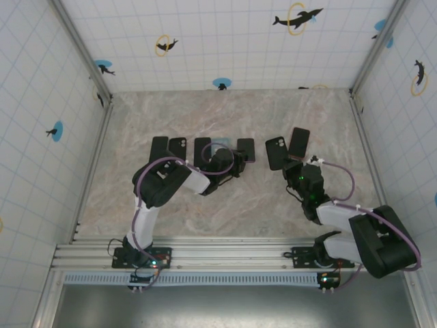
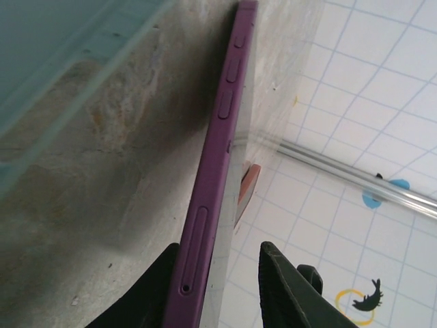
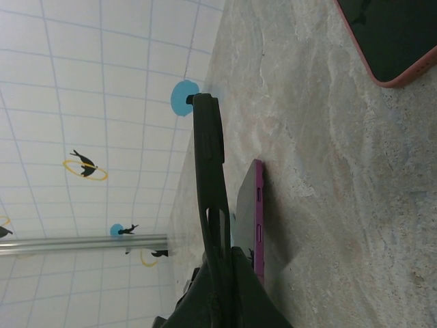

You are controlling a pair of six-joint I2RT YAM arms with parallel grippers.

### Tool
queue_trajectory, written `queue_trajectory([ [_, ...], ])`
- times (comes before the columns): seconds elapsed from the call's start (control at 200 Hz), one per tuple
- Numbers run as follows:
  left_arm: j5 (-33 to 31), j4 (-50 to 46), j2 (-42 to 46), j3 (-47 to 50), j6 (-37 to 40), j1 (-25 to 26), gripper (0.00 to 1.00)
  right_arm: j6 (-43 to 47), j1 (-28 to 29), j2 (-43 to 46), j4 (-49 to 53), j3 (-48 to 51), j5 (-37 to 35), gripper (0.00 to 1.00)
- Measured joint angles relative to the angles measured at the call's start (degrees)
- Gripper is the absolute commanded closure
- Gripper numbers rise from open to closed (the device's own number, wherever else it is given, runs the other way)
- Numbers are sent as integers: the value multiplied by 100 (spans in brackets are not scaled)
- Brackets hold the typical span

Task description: Take the phone out of the phone case

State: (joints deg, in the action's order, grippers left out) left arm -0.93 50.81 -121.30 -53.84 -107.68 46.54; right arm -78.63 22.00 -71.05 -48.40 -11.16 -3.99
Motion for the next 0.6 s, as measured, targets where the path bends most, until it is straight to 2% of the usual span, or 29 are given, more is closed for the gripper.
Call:
queue_trajectory([
  [0.535, 389, -931, 247, -76, -236, 7, 45, -44, -11, -227, -144, 142, 85, 100],
  [0.601, 446, -1126, 321, -101, -247, 7, 38, -48, -15, -251, -177, 142, 92, 100],
])
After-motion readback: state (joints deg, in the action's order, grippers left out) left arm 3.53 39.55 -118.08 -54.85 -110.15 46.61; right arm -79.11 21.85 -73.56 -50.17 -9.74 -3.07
